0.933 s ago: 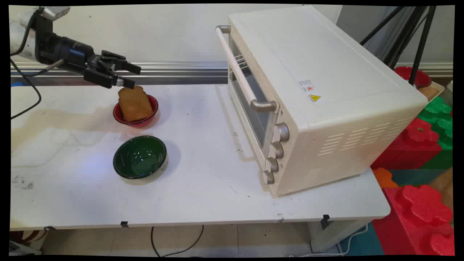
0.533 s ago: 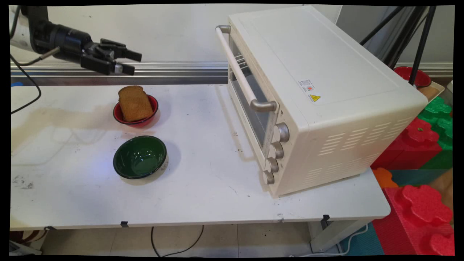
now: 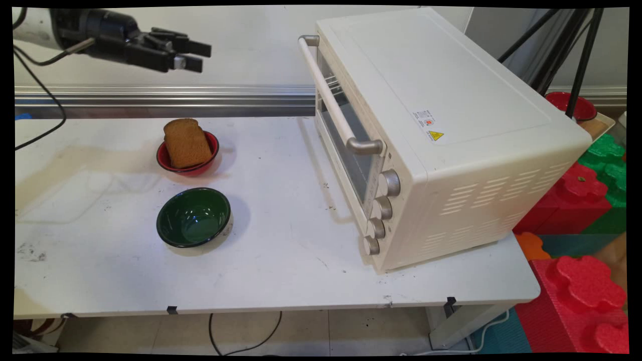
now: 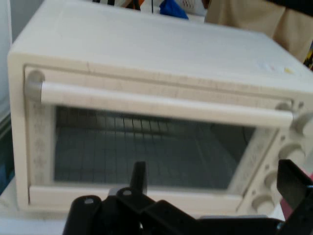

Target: Open the oven

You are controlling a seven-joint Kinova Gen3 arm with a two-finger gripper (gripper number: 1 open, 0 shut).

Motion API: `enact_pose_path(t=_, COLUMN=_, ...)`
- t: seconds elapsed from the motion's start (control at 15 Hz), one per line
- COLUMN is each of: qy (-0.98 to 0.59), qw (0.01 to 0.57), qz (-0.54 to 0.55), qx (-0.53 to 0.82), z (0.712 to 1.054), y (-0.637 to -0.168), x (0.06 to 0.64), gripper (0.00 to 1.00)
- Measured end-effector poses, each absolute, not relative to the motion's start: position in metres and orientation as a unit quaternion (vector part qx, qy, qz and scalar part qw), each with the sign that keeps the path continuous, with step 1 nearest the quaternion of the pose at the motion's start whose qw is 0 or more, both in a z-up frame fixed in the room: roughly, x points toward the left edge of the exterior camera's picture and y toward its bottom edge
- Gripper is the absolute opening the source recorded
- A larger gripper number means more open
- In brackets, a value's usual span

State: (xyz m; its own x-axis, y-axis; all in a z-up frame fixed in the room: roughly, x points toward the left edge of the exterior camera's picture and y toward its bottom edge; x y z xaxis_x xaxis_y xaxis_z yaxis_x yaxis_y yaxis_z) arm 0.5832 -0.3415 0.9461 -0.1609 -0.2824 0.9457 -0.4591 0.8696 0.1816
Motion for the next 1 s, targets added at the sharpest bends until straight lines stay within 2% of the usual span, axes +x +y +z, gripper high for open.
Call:
enact_pose_path(t=0.47, qy=-0.746, qw=0.614, qz=0.077, qx=0.244, z=0.96, y=-0.363, x=0.541, gripper=1.0)
enact_pose_path(t=1.0, qy=-0.759, qw=0.603, qz=0.092, qx=0.227, z=0.961, y=-0.392, x=0.484, gripper=1.0)
